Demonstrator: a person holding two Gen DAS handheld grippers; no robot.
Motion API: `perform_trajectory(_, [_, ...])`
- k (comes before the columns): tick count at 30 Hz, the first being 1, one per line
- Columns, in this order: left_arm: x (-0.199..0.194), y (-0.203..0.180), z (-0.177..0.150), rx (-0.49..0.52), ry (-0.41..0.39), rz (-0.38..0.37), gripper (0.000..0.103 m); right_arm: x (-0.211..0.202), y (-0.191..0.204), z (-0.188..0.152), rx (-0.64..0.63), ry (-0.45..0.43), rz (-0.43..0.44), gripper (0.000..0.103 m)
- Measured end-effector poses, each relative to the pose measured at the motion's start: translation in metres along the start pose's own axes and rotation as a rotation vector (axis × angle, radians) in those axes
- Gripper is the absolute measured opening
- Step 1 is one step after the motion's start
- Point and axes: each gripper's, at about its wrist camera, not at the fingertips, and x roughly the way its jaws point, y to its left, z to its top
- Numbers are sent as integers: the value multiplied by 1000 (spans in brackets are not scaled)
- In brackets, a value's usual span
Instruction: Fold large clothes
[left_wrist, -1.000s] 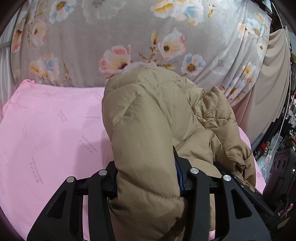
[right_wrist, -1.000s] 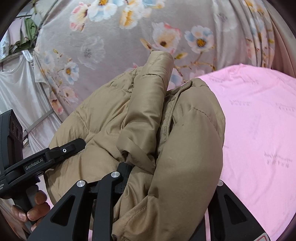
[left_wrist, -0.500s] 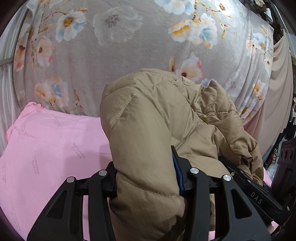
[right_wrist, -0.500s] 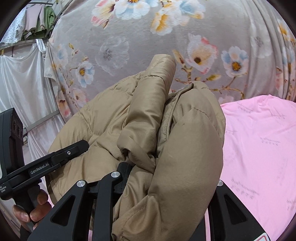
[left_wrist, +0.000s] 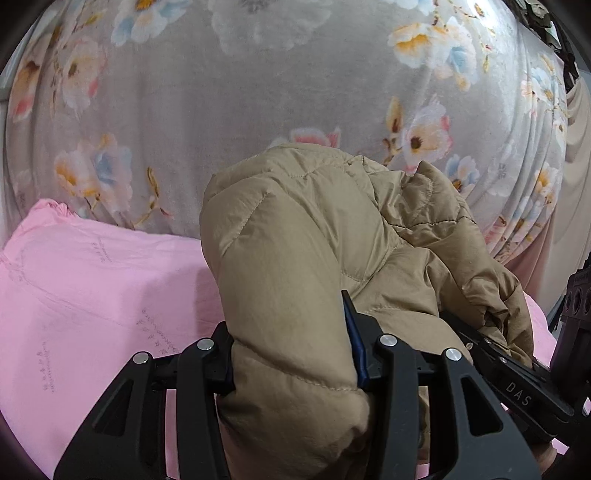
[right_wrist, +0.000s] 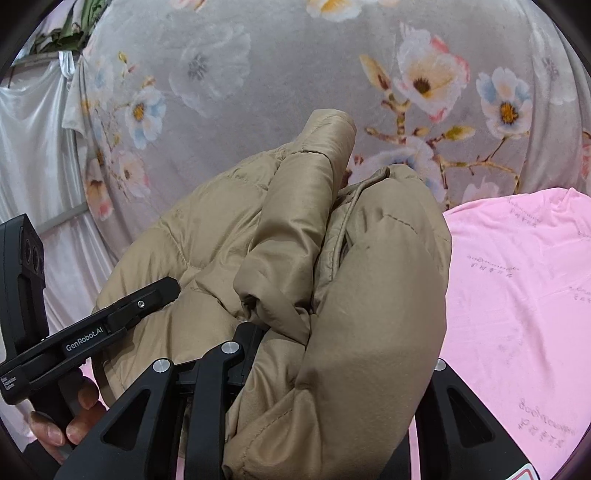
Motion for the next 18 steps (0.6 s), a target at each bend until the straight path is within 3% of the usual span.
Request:
perform_trajectory(9, [68,38,-42,-35,78,29,43,73,-19,-42,17,110,-32,29])
perform_trajectory(11, [75,43,-53,-36,95,44,48,79,-22,-51,14,126,-34,31])
perform_trajectory(18, [77,63,-69,-107,151,61,65,72,-35,-59,83,189,-13,52])
